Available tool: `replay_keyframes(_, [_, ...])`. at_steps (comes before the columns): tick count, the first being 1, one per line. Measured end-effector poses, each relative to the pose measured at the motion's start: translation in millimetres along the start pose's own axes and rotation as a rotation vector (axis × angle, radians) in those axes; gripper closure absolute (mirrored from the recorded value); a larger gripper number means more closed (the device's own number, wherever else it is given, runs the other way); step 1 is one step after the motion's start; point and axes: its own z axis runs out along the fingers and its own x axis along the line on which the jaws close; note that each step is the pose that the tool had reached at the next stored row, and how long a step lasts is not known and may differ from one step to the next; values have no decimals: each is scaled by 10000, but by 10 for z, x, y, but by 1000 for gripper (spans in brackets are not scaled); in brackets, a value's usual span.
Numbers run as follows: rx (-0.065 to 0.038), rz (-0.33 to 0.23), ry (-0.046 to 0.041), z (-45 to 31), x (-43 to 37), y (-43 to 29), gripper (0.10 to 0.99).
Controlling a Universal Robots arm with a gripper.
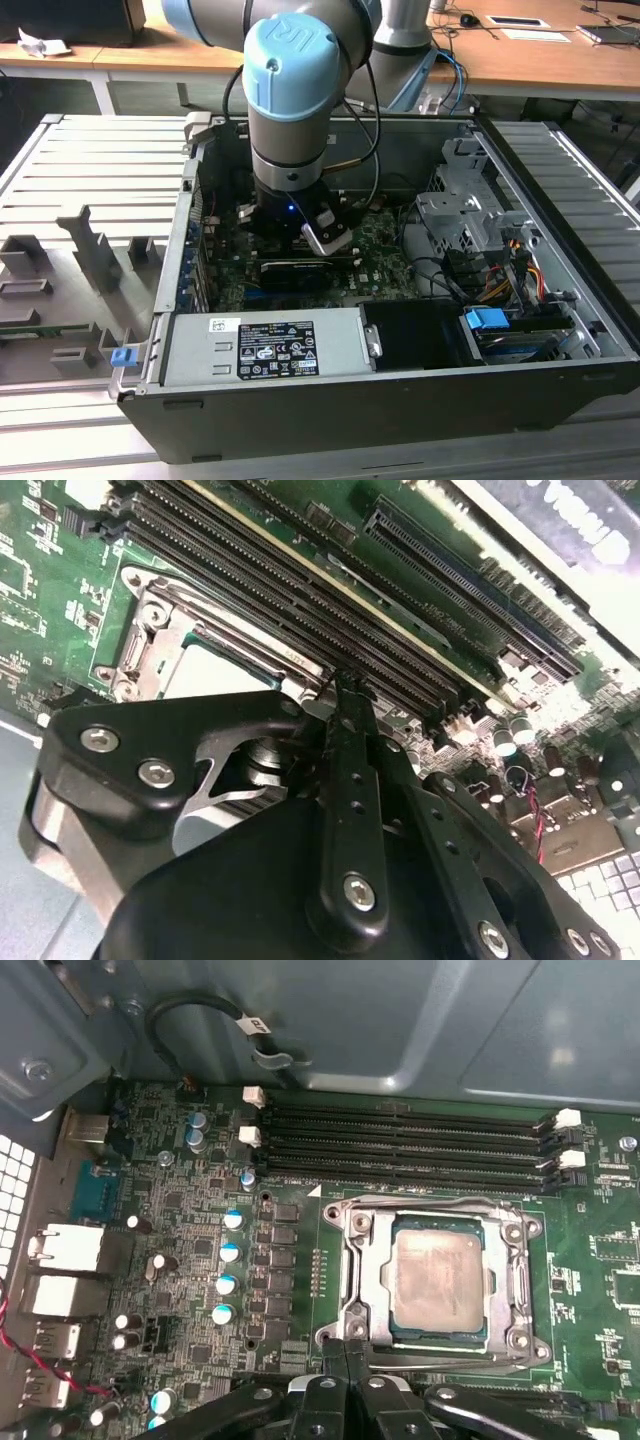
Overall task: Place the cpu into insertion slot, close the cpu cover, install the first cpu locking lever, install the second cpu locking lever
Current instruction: 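Install the second cpu locking lever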
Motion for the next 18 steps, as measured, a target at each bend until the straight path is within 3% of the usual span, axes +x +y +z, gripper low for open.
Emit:
replay_keyframes(2, [-169, 1, -15, 18, 6, -7, 980])
replay_keyframes(4, [-225, -2, -21, 29, 10, -12, 980])
replay_keyframes(6, [-375, -5, -39, 42, 32, -14, 980])
replay_keyframes(14, [-445, -3, -44, 62, 49, -22, 980])
replay_keyframes(15, [-447, -4, -45, -78, 44, 15, 980])
replay_keyframes(16, [-446, -4, -45, -173, 42, 41, 980])
replay_keyframes(18, [-446, -4, -45, -174, 42, 41, 980])
